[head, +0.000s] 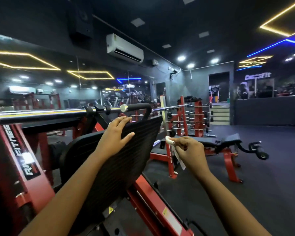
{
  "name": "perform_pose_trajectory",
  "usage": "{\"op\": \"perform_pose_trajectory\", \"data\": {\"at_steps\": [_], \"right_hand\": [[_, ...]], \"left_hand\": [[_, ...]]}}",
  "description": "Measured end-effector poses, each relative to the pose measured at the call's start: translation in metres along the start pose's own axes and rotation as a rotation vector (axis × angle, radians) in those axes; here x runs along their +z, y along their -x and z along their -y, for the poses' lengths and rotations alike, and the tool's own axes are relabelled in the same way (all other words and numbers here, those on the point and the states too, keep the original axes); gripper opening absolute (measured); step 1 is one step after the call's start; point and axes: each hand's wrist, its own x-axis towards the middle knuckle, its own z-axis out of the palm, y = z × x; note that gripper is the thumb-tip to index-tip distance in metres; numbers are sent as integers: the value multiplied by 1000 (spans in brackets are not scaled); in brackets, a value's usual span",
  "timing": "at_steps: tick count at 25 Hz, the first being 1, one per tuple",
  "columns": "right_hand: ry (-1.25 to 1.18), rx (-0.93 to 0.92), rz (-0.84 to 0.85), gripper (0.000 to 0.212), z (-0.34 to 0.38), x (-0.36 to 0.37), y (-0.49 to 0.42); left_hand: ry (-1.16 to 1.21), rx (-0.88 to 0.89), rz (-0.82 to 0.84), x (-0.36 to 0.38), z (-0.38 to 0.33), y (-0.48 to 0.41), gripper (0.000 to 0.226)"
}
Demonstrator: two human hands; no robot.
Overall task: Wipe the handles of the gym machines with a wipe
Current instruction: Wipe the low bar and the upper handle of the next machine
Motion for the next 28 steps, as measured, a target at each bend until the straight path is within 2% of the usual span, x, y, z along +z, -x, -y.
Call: {"op": "perform_pose_trajectory", "data": {"at_steps": [4,9,12,15,20,24,28], "right_hand": [[-122,-14,17,21,-34,33,-53],[-262,-66,76,23,-61,69,-118],[-347,-105,87,22,-75,84,-148],[-434,-123,109,23,-93,97,-170],[-524,-147,82,22,-88,129,-208],[-467,-210,1,25,-54,169,-232],[-315,-480,-28,31,-39,212,-215]], "left_hand": [[-166,-43,15,17,19,-65,67],[-329,-255,85,32,31,-126,70],[-326,-328,73,35,39,-147,54],[-312,-339,-25,39,42,-153,36],[-298,-309,-129,43,45,-152,32],[-285,-293,-180,48,50,-150,32],[-289,-277,-212,49,52,-147,29]]}}
